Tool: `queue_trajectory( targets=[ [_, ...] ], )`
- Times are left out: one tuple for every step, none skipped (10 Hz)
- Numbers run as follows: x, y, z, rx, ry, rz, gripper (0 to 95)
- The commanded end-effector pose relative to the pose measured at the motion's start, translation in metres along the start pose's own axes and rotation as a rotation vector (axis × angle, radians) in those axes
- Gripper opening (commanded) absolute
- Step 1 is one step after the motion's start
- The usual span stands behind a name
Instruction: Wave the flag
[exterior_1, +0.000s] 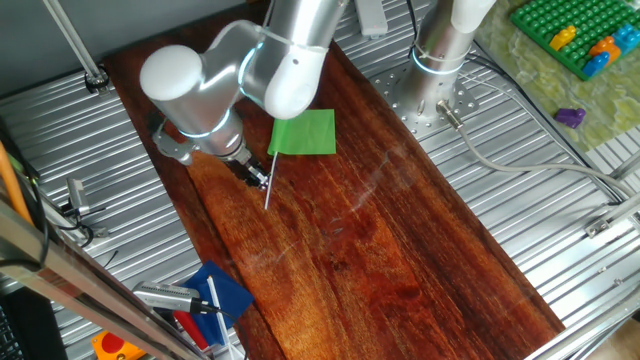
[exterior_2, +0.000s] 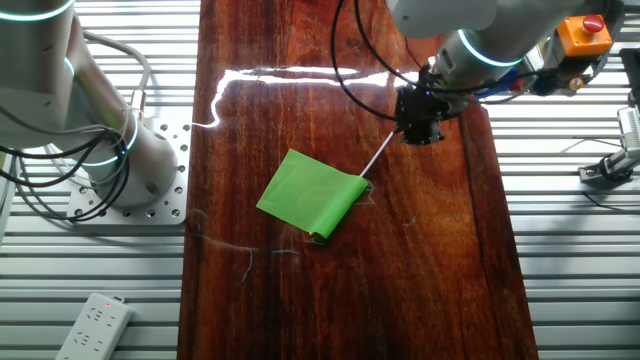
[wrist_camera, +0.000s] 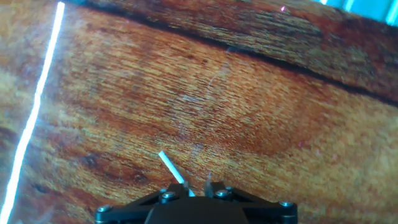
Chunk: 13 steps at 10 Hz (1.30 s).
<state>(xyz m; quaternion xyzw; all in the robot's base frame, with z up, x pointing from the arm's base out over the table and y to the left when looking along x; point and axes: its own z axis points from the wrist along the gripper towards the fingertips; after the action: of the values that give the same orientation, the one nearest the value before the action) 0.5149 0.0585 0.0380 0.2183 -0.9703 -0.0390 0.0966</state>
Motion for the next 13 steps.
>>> queue_trajectory(
  targets=[
    [-0.001, 0.000, 0.001, 0.017, -0.002, -0.092, 19.0],
    [-0.001, 0.001, 0.003, 0.018, -0.005, -0.111, 19.0],
    [-0.002, 0.001, 0.006, 0.019, -0.004, -0.137, 19.0],
    [-0.002, 0.002, 0.009, 0.017, -0.006, -0.152, 19.0],
    [-0.003, 0.004, 0.013, 0.016, -0.006, -0.173, 19.0],
    [-0.003, 0.004, 0.013, 0.016, -0.006, -0.173, 19.0],
    [-0.003, 0.005, 0.017, 0.014, -0.004, -0.185, 19.0],
    [-0.004, 0.005, 0.019, 0.015, -0.001, -0.192, 19.0],
    [-0.004, 0.006, 0.019, 0.014, 0.001, -0.194, 19.0],
    [-0.004, 0.006, 0.020, 0.013, 0.001, -0.192, 19.0],
    [-0.004, 0.006, 0.020, 0.013, 0.005, -0.189, 19.0],
    [-0.004, 0.006, 0.020, 0.015, 0.007, -0.188, 19.0],
    [-0.004, 0.006, 0.021, 0.012, 0.008, -0.195, 19.0]
  ],
)
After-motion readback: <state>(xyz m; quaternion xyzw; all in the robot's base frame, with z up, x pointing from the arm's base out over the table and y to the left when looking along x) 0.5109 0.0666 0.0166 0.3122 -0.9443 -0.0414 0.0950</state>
